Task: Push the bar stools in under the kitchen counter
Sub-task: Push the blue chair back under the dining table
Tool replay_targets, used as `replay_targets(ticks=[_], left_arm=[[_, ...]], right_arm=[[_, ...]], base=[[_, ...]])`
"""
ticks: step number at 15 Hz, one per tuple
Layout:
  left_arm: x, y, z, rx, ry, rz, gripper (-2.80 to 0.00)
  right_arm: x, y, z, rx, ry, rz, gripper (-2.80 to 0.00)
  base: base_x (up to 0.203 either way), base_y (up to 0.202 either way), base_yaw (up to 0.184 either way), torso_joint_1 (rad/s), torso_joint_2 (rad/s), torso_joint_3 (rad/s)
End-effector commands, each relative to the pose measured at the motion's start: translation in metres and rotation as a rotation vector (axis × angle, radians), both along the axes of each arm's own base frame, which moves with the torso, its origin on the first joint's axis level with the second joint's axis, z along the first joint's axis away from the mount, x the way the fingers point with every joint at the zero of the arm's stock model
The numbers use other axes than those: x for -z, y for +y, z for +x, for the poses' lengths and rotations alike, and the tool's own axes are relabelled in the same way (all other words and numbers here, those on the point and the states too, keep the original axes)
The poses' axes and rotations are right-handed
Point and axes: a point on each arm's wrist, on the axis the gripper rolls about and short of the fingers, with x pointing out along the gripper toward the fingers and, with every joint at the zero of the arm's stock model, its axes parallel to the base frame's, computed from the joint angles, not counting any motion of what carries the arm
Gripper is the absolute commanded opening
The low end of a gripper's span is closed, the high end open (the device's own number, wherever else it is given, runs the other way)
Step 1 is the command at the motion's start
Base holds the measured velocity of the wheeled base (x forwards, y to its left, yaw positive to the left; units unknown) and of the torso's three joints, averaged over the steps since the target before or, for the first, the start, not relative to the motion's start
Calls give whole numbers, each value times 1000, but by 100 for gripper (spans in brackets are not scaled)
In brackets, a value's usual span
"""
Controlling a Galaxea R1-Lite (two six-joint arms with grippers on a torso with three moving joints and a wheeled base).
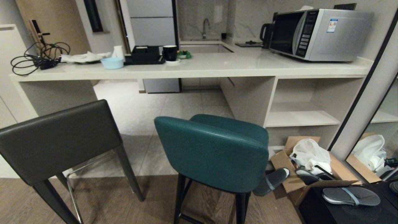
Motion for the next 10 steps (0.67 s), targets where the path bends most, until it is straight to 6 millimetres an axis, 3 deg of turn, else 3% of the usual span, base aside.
replay_targets(ticks=[1, 3, 5, 6, 8, 10], left_arm=[[-7, -1, -1, 45, -22, 23, -280], [-38, -2, 1, 101, -49, -32, -280], [-73, -3, 28, 126, 3, -81, -280], [-88, -3, 53, 134, 41, -96, -280], [-106, -4, 122, 158, 92, -106, -280], [-105, -9, 191, 197, 93, -105, -280]], right_arm=[[-4, 0, 0, -9, 36, -56, -280], [-35, 1, 6, -47, 74, -17, -280], [-72, 2, 25, -93, 120, 20, -280], [-88, 2, 40, -105, 148, 31, -280], [-109, 2, 81, -115, 217, 45, -280], [-118, 3, 127, -121, 254, 51, -280]], base=[[0, 0, 0, 0, 0, 0], [0, 0, 0, 0, 0, 0], [0, 0, 0, 0, 0, 0], [0, 0, 0, 0, 0, 0], [0, 0, 0, 0, 0, 0], [0, 0, 0, 0, 0, 0]])
